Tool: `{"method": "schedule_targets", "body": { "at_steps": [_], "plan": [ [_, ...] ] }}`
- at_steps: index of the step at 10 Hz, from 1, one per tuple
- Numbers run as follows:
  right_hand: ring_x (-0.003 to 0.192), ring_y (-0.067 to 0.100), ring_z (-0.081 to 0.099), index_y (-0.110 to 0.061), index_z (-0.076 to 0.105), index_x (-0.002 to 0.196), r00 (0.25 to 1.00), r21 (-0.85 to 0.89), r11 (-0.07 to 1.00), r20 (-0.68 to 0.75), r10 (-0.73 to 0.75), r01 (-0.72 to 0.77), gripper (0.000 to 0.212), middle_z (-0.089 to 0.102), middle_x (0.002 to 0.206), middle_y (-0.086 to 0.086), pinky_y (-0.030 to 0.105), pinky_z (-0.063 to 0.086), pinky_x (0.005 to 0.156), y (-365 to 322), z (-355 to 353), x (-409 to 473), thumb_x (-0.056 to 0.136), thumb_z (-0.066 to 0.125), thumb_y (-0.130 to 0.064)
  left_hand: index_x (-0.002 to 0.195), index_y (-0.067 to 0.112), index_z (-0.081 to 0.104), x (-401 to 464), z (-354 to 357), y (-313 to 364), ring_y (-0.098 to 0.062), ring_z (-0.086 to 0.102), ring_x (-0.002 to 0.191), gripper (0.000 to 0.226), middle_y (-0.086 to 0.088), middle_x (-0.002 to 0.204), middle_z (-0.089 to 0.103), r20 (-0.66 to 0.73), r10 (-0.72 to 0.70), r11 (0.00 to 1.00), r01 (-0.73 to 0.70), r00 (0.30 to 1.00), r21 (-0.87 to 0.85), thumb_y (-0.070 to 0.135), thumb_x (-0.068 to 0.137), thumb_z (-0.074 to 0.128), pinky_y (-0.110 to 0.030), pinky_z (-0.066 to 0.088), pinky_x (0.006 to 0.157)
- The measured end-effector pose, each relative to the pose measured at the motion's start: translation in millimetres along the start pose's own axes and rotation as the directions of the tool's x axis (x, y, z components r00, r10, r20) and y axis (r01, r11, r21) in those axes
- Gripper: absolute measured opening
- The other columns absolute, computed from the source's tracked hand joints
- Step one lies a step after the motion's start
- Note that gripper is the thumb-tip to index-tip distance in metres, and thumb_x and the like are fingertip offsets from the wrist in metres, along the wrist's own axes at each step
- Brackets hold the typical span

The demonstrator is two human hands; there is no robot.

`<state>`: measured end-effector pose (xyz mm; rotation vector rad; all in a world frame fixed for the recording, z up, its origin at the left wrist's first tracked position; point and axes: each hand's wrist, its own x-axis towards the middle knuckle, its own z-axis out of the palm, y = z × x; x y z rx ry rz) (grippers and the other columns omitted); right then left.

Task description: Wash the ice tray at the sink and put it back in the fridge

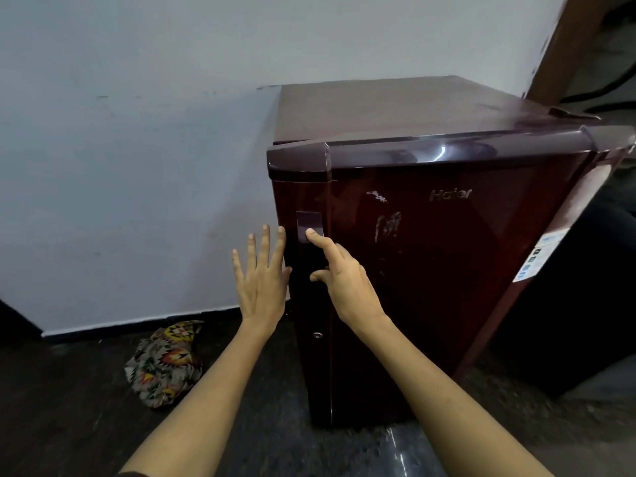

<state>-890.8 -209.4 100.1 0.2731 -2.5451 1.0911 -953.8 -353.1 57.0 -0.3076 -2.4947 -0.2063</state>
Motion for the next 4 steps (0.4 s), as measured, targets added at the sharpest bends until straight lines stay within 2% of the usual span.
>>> {"method": "schedule_targets", "body": {
  "at_steps": [1,2,3,4],
  "plan": [
    [0.083,0.01,0.067,-0.045,0.018,0.143,0.999,-0.045,0.999,-0.037,0.017,-0.019,0.071,0.054,0.118,0.006,0.034,0.058,0.069,-1,2,-1,0.093,0.053,-0.009,0.148,0.022,0.007,-3,6,-3,-0.034,0.03,0.138,0.091,-0.011,0.153,0.027,0.015,0.004,0.999,-0.004,1.0,-0.043,0.027,0.081,0.069,-0.055,0.017,0.109],
    [0.066,0.012,0.058,-0.049,0.001,0.145,0.996,-0.159,0.986,-0.078,0.043,-0.055,0.085,0.055,0.097,0.003,0.033,0.054,0.056,-9,3,-11,0.092,0.057,-0.013,0.148,0.023,0.001,-15,18,-3,-0.036,0.027,0.139,0.093,-0.012,0.155,0.022,0.054,0.008,0.999,-0.005,0.998,-0.053,0.031,0.083,0.066,-0.054,0.015,0.109],
    [0.068,0.013,0.057,-0.051,-0.01,0.141,0.993,-0.176,0.978,-0.053,0.105,-0.112,0.089,0.055,0.098,0.002,0.033,0.054,0.059,-7,1,-33,0.094,0.055,-0.014,0.149,0.022,0.002,-39,31,0,-0.037,0.021,0.141,0.09,-0.012,0.156,0.015,0.109,0.0,0.994,0.012,0.994,-0.106,0.031,0.084,0.064,-0.055,0.013,0.11],
    [0.071,0.01,0.053,-0.046,-0.008,0.144,0.962,-0.2,0.941,-0.076,0.263,-0.273,0.084,0.053,0.104,-0.002,0.031,0.054,0.062,5,-2,-68,0.095,0.053,-0.016,0.149,0.015,0.006,-71,45,11,-0.036,0.013,0.143,0.083,-0.013,0.156,0.009,0.276,0.001,0.986,0.045,0.961,-0.162,0.024,0.087,0.061,-0.054,0.009,0.112]
  ]
}}
